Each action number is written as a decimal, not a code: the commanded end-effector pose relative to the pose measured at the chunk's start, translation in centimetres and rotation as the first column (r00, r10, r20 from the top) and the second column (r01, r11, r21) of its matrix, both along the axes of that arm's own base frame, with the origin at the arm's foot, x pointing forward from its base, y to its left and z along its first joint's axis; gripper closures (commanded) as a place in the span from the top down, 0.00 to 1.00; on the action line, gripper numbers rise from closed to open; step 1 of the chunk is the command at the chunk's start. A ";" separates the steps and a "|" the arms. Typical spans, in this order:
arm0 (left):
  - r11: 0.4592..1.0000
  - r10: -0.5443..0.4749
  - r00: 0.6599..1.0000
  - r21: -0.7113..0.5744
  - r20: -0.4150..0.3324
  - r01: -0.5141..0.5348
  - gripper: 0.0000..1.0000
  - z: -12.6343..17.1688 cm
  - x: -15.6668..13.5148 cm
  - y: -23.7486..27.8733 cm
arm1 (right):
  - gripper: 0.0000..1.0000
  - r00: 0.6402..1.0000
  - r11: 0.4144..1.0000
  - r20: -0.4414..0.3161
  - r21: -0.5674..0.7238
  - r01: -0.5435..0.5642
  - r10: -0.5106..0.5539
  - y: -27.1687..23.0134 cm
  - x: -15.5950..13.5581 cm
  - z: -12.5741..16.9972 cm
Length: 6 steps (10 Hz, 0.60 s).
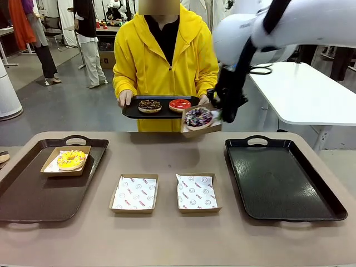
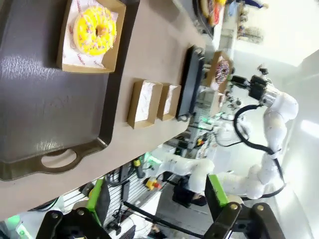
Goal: Individually package the donuts and arrange them on the tray.
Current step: Place the picked Paper togo box on the Handle tray while simultaneously picking up another Paper togo box from the table with the other hand.
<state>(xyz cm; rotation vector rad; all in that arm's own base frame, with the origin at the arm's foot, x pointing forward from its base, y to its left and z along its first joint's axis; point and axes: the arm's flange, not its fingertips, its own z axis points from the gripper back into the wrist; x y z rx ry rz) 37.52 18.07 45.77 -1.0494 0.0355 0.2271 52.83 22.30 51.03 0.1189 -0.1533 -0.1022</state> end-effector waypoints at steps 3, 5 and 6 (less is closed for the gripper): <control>0.939 -0.133 0.986 0.305 -0.101 0.158 1.00 3.6 1.3 -9.7 | 0.02 0.998 1.000 -0.061 0.000 0.007 -0.007 -11.8 -2.5 2.9; 0.886 -0.179 0.974 0.407 -0.140 0.222 1.00 3.8 2.1 -15.4 | 0.02 0.999 1.000 -0.051 0.001 -0.020 0.020 -15.9 -3.0 3.1; 0.857 -0.199 0.967 0.451 -0.161 0.251 1.00 3.6 2.5 -18.4 | 0.02 0.998 0.999 -0.049 -0.001 -0.048 0.048 -17.5 -2.9 2.4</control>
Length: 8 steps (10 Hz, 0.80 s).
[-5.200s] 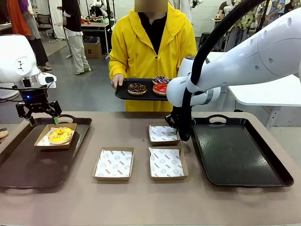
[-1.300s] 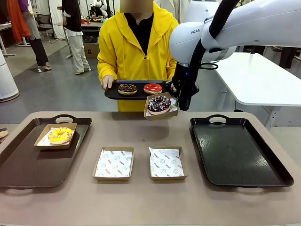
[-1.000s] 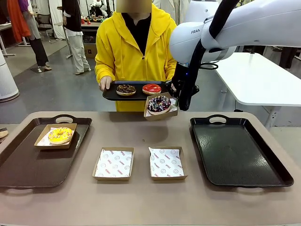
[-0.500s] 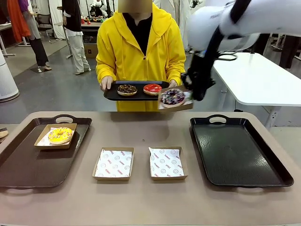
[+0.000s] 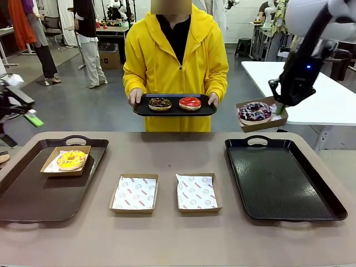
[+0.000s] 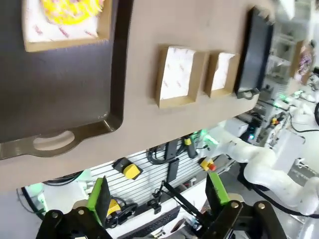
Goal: Individually package the donuts and arrange them on the tray.
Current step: Place the picked Paper togo box on the Handle tray while simultaneously picking up another Paper togo box from the table with the other hand.
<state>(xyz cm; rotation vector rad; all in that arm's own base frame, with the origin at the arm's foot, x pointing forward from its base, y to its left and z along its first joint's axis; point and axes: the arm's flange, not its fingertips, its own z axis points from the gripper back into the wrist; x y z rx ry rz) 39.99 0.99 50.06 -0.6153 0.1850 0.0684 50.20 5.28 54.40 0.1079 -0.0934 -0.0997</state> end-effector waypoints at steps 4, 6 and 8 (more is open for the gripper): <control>0.975 -0.052 0.998 0.216 -0.027 0.057 1.00 -4.4 0.4 -8.6 | 0.02 1.000 1.000 -0.003 -0.005 -0.019 0.019 -2.6 1.0 -4.5; 0.956 -0.073 0.997 0.286 0.016 0.065 1.00 -6.5 -0.1 -11.3 | 0.02 1.000 0.999 -0.020 -0.032 -0.013 0.013 -2.5 1.8 -6.5; 0.933 -0.068 0.996 0.356 0.063 0.041 1.00 -8.1 -0.1 -13.0 | 0.02 0.999 0.999 -0.028 -0.033 -0.017 0.016 -2.5 2.5 -8.2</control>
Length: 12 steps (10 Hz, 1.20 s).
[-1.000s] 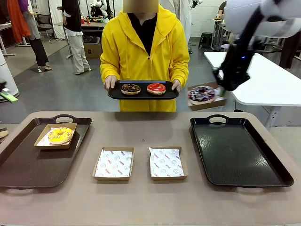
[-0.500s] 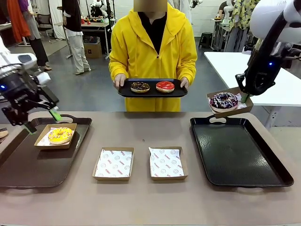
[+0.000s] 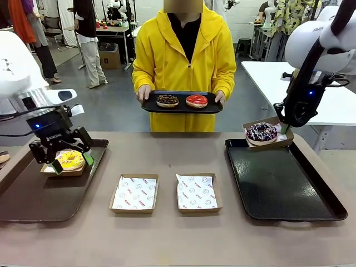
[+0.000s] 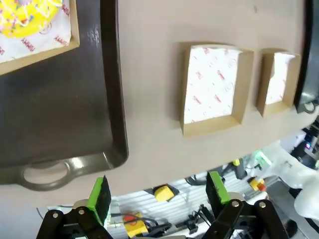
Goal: Individually package the donuts and arrange them on the tray.
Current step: Place the picked Paper togo box on the Handle tray while simultaneously picking up another Paper togo box from the table with the other hand.
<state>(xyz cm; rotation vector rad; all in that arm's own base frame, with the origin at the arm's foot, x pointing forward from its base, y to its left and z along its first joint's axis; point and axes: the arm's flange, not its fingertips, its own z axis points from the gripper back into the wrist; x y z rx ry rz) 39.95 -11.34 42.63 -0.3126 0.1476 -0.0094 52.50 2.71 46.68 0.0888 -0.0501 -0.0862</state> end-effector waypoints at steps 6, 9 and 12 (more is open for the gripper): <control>0.975 0.013 0.993 0.218 0.122 -0.039 1.00 -4.6 0.2 -5.0 | 0.02 1.000 1.000 -0.017 -0.012 0.009 -0.009 0.5 2.7 -4.7; 0.964 0.006 0.991 0.263 0.131 -0.041 1.00 -6.5 0.4 -7.4 | 0.02 1.000 1.000 -0.019 -0.002 0.004 -0.004 0.1 1.8 -4.2; 0.962 -0.025 0.988 0.273 0.154 -0.018 1.00 -7.1 -0.2 -10.7 | 0.02 1.000 1.000 -0.019 -0.002 0.004 -0.004 0.1 1.8 -4.2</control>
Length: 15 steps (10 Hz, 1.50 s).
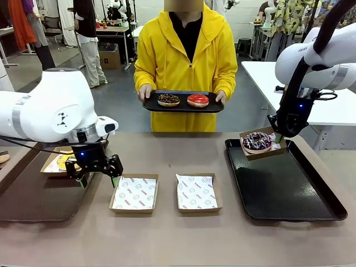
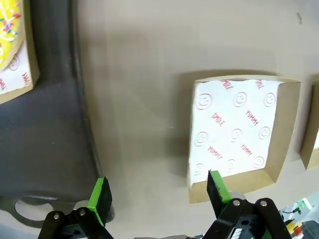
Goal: Individually package the donuts and arrange them on the tray.
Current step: Place the picked Paper togo box on the Handle tray while simultaneously picking up another Paper togo box from the table with the other hand.
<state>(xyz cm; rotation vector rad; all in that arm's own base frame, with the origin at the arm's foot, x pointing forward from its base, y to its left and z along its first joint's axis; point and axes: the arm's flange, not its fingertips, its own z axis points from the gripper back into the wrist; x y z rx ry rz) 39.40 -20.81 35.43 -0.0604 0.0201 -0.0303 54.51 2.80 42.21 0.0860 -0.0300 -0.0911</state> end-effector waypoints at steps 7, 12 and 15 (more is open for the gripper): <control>1.000 -0.023 1.000 -0.004 0.019 0.023 1.00 0.2 -0.4 -2.5 | 0.02 1.000 1.000 0.001 0.000 0.000 0.000 0.0 -0.2 0.3; 1.000 -0.023 1.000 -0.004 0.019 0.023 1.00 0.2 -0.4 -2.5 | 0.02 1.000 1.000 0.001 0.000 0.000 0.000 0.0 -0.2 0.3; 1.000 -0.015 1.000 -0.024 0.004 0.015 1.00 -0.1 0.1 -2.1 | 0.02 1.000 1.000 0.002 -0.008 -0.022 0.022 0.2 0.4 -0.2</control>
